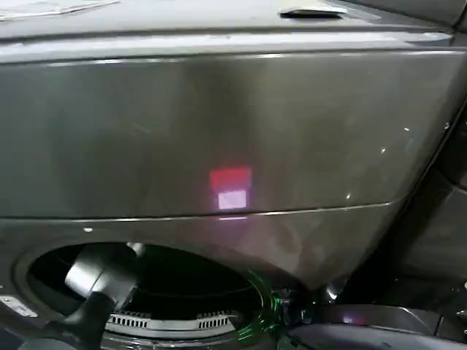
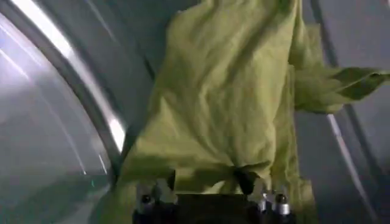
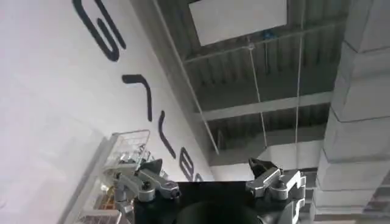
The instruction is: Grasp the clothes from the dryer.
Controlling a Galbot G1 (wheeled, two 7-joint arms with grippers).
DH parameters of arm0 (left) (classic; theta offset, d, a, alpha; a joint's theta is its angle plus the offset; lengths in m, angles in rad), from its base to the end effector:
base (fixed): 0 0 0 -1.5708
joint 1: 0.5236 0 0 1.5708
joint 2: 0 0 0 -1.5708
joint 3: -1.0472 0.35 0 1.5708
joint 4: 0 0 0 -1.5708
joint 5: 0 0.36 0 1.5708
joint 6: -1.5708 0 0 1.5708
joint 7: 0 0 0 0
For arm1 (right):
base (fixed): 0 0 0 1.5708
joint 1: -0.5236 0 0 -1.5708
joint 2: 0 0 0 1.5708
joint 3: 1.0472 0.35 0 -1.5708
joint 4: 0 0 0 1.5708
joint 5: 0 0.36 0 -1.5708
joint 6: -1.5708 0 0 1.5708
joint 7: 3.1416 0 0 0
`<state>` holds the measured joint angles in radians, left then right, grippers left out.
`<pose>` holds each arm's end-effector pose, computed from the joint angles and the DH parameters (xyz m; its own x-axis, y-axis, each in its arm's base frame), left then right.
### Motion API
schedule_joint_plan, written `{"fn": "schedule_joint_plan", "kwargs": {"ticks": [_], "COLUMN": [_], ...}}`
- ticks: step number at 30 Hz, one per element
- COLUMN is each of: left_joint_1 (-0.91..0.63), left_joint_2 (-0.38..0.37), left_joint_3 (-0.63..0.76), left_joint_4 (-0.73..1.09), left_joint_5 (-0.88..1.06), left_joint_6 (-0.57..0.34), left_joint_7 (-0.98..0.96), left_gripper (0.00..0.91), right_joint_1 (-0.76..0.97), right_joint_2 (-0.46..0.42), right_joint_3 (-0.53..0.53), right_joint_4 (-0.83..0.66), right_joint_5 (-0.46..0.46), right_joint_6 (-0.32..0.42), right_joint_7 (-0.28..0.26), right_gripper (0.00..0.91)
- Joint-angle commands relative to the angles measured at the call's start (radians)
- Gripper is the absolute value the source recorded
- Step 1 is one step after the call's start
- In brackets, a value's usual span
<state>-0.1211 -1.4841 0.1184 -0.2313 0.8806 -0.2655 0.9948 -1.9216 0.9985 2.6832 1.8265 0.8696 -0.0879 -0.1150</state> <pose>0.6718 0.0114 -0.2142 -0.3238 0.2079 0.9230 0.8987 -0.2375 0.3687 -0.1707 -0.3837 0.1094 -0.2783 0.5774 -0.7675 0.9461 0.3025 -0.1155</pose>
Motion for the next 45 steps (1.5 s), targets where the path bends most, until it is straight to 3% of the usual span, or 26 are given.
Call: {"fn": "schedule_joint_plan", "kwargs": {"ticks": [1,15,24,32,36,40,45], "left_joint_1": [-0.017,-0.015,0.068,0.437,0.602,0.73,0.804], "left_joint_2": [-0.008,0.0,0.023,0.088,0.067,0.035,0.01], "left_joint_3": [0.021,0.003,-0.216,-0.433,-0.531,-0.589,-0.614], "left_joint_4": [0.021,-0.003,-0.16,-0.649,-0.848,-1.023,-1.119], "left_joint_5": [-0.016,-0.039,-0.162,-0.337,-0.42,-0.5,-0.657], "left_joint_6": [-0.005,-0.018,0.036,0.165,0.226,0.228,0.278], "left_joint_7": [0.02,0.001,-0.19,-0.517,-0.667,-0.859,-0.99], "left_gripper": [0.023,0.0,0.0,0.0,0.0,0.0,0.0], "right_joint_1": [0.003,0.009,0.023,0.035,0.026,0.019,0.015], "right_joint_2": [0.001,0.002,0.005,0.004,0.002,0.003,0.003], "right_joint_3": [-0.005,-0.011,-0.023,-0.022,-0.01,-0.002,0.003], "right_joint_4": [0.001,0.001,0.003,0.031,0.022,0.018,0.015], "right_joint_5": [-0.001,-0.001,-0.005,-0.031,-0.033,-0.033,-0.034], "right_joint_6": [0.001,0.004,0.003,-0.027,-0.023,-0.019,-0.011], "right_joint_7": [0.001,0.004,0.011,0.025,0.04,0.041,0.042], "right_gripper": [0.907,0.907,0.907,0.907,0.907,0.907,0.907]}}
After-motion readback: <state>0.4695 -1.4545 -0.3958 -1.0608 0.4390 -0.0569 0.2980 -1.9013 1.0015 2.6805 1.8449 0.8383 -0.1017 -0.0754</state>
